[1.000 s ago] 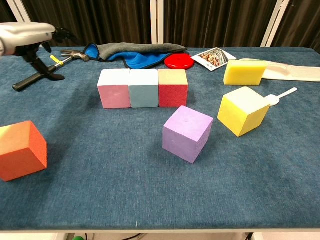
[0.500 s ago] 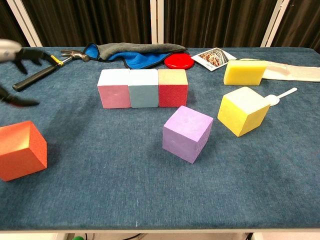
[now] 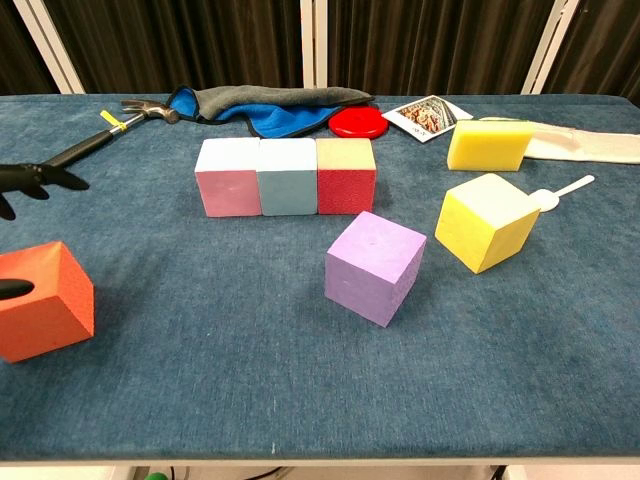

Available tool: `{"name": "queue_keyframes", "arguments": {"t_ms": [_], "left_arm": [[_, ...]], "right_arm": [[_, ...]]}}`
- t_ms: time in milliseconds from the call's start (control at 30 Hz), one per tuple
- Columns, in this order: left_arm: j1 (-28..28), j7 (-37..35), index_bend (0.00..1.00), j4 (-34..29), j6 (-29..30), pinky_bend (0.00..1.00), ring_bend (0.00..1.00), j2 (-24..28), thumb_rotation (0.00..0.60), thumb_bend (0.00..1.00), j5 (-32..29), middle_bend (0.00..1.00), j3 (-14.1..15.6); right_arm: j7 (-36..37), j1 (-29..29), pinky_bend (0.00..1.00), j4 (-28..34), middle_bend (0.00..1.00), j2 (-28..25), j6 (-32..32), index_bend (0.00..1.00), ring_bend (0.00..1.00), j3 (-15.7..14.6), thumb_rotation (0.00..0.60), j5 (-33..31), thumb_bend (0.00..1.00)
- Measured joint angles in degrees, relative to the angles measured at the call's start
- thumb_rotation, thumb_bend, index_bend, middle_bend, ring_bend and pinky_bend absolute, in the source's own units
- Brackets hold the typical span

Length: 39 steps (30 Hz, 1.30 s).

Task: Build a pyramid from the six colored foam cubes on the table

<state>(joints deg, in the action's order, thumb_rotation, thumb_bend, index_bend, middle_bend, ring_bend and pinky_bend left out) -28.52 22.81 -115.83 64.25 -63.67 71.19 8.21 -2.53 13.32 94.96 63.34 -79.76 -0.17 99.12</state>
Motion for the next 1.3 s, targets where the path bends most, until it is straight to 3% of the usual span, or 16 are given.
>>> {"name": "queue_keyframes", "arguments": {"t_ms": [67, 333, 433, 567, 633, 767, 1067, 1300], "left_arm": [[0.2, 1.2, 0.04, 0.3, -0.2, 0.23, 0.09, -0.6, 0.353, 0.19, -1.0, 0.01, 0.0], [1.0, 3.8, 0.05, 2.8, -1.7, 0.23, 0.09, -4.3, 0.508, 0.19, -5.9, 0.01, -0.4], [1.2, 4.9, 0.07, 4.0, -1.4, 0.24, 0.10, -5.2, 0.536, 0.19, -6.0, 0.04, -0.5], [1.7, 6.8, 0.20, 5.4, -0.1, 0.31, 0.24, -7.1, 0.558, 0.19, -5.9, 0.22, -1.1], [2.1, 5.8, 0.33, 6.2, 0.7, 0.45, 0.37, -7.8, 0.585, 0.19, -5.2, 0.36, -1.8], [2.0, 4.7, 0.41, 7.7, 1.4, 0.56, 0.44, -8.5, 0.599, 0.20, -4.0, 0.44, -3.3], [-2.6, 3.0, 0.40, 5.5, -1.3, 0.55, 0.45, -3.5, 0.598, 0.21, -4.4, 0.41, -10.7], [-12.2, 2.4, 0.37, 5.8, -9.7, 0.49, 0.41, 1.0, 0.580, 0.21, -9.5, 0.38, -19.0]], "right_arm": [[0.2, 0.1, 0.02, -0.1, 0.10, 0.1, 0.0, 0.00, 0.01, 0.0, 0.600, -0.1, 0.20], [0.2, 0.1, 0.02, -0.3, 0.10, 0.3, 0.1, 0.00, 0.01, -0.1, 0.600, -0.5, 0.20], [0.4, 0.1, 0.02, -0.4, 0.10, 0.4, 0.1, 0.00, 0.01, -0.2, 0.600, -0.6, 0.20], [0.4, 0.1, 0.02, -0.4, 0.10, 0.5, -0.2, 0.00, 0.01, -0.2, 0.600, -0.6, 0.20], [0.5, 0.0, 0.02, -0.5, 0.10, 0.6, -0.3, 0.00, 0.01, -0.2, 0.600, -0.7, 0.20], [1.0, -0.3, 0.02, -0.8, 0.10, 0.6, -0.9, 0.00, 0.01, -0.3, 0.600, -0.9, 0.20], [1.7, -1.8, 0.02, -1.2, 0.10, 0.1, -3.2, 0.00, 0.01, -0.4, 0.600, -1.3, 0.20], [0.7, -2.6, 0.02, -0.5, 0.10, 0.1, -4.0, 0.00, 0.01, -0.6, 0.600, -1.3, 0.20]]}}
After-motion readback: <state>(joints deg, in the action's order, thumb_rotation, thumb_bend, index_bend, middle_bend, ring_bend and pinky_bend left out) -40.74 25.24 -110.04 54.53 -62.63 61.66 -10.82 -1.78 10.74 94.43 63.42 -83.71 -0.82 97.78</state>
